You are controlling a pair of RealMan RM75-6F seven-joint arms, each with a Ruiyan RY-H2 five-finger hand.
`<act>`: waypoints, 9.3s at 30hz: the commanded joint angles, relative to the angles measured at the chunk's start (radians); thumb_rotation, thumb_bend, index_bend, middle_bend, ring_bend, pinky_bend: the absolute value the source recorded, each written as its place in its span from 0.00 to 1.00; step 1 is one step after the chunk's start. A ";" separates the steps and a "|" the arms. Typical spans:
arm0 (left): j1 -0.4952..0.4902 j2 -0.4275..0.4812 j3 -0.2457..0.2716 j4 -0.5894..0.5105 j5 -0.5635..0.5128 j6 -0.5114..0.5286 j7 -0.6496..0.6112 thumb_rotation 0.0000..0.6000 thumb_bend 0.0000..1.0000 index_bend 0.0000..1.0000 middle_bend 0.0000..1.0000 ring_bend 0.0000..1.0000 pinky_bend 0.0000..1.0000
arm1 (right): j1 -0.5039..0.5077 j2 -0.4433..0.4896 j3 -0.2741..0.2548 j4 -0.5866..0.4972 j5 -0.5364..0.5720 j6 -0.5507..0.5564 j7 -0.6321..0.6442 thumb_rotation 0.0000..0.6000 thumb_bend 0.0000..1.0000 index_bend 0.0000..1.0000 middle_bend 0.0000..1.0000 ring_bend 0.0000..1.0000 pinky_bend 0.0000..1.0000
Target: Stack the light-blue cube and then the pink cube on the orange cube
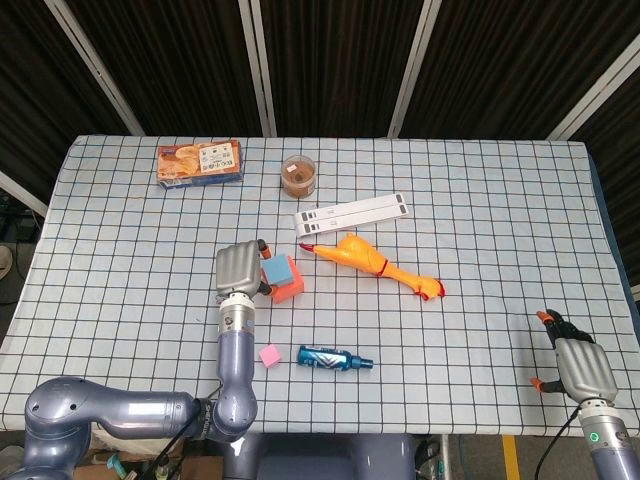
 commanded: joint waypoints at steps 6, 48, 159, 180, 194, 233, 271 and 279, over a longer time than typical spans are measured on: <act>0.002 0.003 -0.001 0.004 -0.002 -0.007 -0.003 1.00 0.12 0.51 0.97 0.89 1.00 | 0.001 0.000 0.000 0.000 0.002 -0.002 0.000 1.00 0.10 0.10 0.08 0.16 0.22; -0.003 0.027 0.001 -0.007 -0.051 -0.047 0.029 1.00 0.02 0.39 0.94 0.88 1.00 | 0.000 0.003 0.000 -0.001 0.002 -0.002 0.002 1.00 0.10 0.12 0.08 0.16 0.22; 0.194 0.620 0.267 -0.498 0.370 -0.443 -0.060 1.00 0.02 0.40 0.93 0.84 1.00 | -0.002 0.011 0.001 -0.030 0.009 0.013 -0.031 1.00 0.10 0.12 0.08 0.16 0.22; 0.080 0.622 0.427 -0.352 0.611 -0.790 -0.240 1.00 0.02 0.37 0.91 0.82 0.99 | -0.002 0.003 0.000 -0.037 0.026 0.016 -0.063 1.00 0.10 0.12 0.08 0.16 0.22; 0.015 0.576 0.525 -0.340 0.533 -0.753 -0.161 1.00 0.02 0.37 0.92 0.82 0.99 | -0.001 0.005 0.001 -0.032 0.031 0.009 -0.050 1.00 0.10 0.12 0.08 0.16 0.22; -0.043 0.456 0.634 -0.230 0.531 -0.694 -0.137 1.00 0.03 0.39 0.92 0.82 0.99 | -0.014 0.033 0.003 -0.038 0.016 0.018 0.010 1.00 0.10 0.13 0.08 0.16 0.22; -0.101 0.446 0.658 -0.223 0.487 -0.687 -0.091 1.00 0.07 0.45 0.93 0.82 0.99 | -0.021 0.046 0.006 -0.038 0.014 0.014 0.048 1.00 0.10 0.13 0.08 0.16 0.22; -0.113 0.437 0.660 -0.219 0.476 -0.690 -0.090 1.00 0.10 0.46 0.93 0.82 0.99 | -0.020 0.046 0.008 -0.034 0.015 0.011 0.054 1.00 0.10 0.13 0.08 0.16 0.22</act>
